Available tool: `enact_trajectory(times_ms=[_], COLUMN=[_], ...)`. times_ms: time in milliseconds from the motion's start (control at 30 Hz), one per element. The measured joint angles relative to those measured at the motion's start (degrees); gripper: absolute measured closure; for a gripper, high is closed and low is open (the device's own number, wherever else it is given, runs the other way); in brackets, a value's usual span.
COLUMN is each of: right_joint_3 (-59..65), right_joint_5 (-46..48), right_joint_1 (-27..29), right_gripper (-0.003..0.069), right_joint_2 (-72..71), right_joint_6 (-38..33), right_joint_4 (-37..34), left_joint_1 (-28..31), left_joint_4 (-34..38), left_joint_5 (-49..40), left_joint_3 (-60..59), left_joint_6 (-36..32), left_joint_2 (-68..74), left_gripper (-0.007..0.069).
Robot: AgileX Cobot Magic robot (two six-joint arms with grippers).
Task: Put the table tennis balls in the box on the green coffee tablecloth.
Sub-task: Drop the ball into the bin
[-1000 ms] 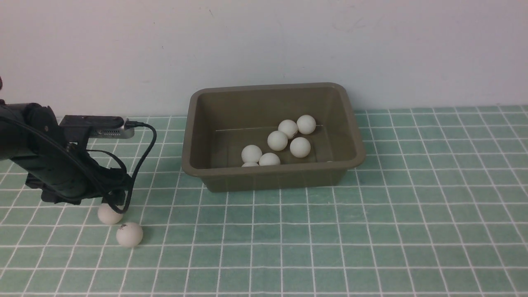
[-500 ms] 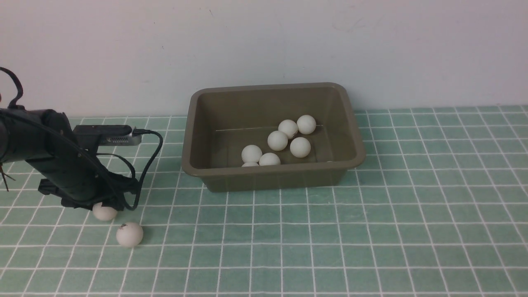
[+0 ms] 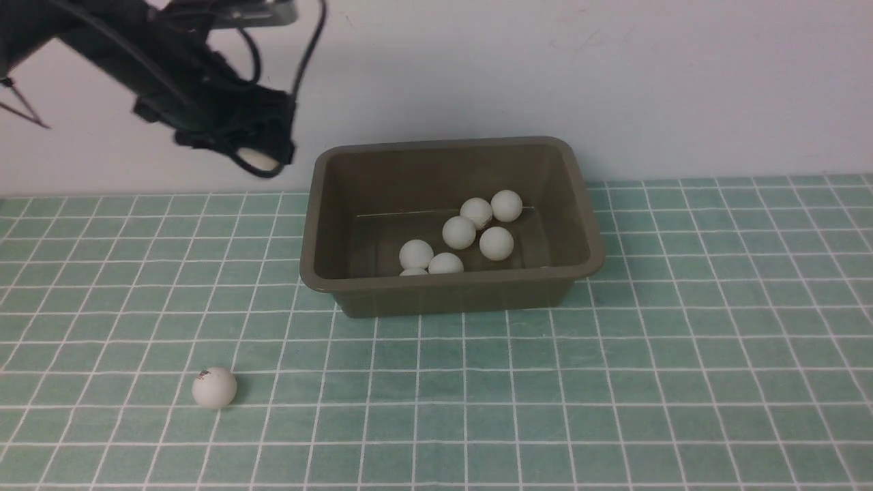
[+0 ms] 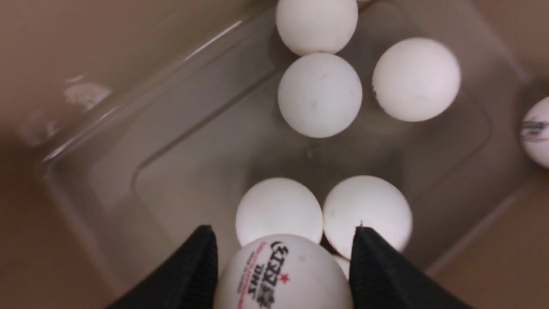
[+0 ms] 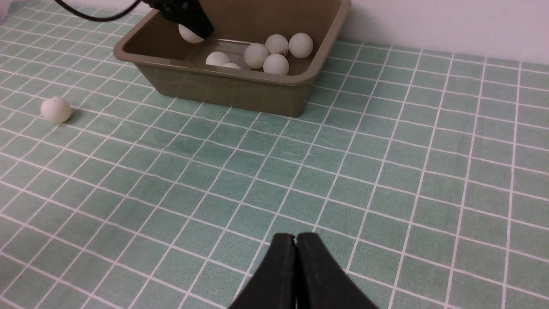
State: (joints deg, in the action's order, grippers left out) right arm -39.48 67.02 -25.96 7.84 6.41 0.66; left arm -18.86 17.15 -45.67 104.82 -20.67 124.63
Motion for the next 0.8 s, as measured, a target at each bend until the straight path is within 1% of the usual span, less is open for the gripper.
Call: enact_trajectory(times_ms=[67,167,233,267,333,400,500,600,667,800], right_joint_3=[0.00,0.00,0.00,0.00,0.00,0.00,0.00,0.00,0.00,0.00], right_joint_5=[-0.06,-0.15,-0.15,-0.17,-0.17,-0.17,-0.11,0.73,1.59,2.26], right_joint_1=[0.00,0.00,0.00,0.00,0.00,0.00,0.00,0.00,0.00,0.00], right_gripper=[0.0676,0.0676,0.0676,0.0676,0.0676,0.0676,0.0676,0.0676,0.0676,0.0676], right_joint_2=[0.00,0.00,0.00,0.00,0.00,0.00,0.00,0.00,0.00,0.00], right_joint_6=[0.00,0.00,0.00,0.00,0.00,0.00,0.00,0.00,0.00,0.00], right_joint_4=[-0.66,-0.66,-0.66,-0.66,-0.66,-0.66,-0.66,-0.03,0.37,0.63], left_joint_1=[-0.31,-0.52,-0.52,-0.52,-0.52,-0.46,1.36,4.70,6.83,10.22], left_joint_4=[0.00,-0.14,-1.96,-3.07,-5.90,-10.28,-14.30,-13.88,-12.23,-9.19], left_joint_5=[1.03,0.56,-4.46,-7.19,-13.34,-21.51,-24.60,-24.79,-24.79,-24.90], left_joint_3=[0.00,1.24,5.01,6.58,9.65,12.42,12.05,7.22,2.64,-9.58], left_joint_6=[-1.10,-1.75,-1.68,-1.63,-1.17,0.54,4.70,6.32,6.57,5.82], left_joint_2=[0.96,1.10,-0.06,-0.88,-2.95,-5.66,-9.54,-13.68,-15.85,-20.50], left_gripper=[0.0235,0.0137,0.0067,0.0057,0.0052,0.0057,0.0083,0.0104,0.0109,0.0115])
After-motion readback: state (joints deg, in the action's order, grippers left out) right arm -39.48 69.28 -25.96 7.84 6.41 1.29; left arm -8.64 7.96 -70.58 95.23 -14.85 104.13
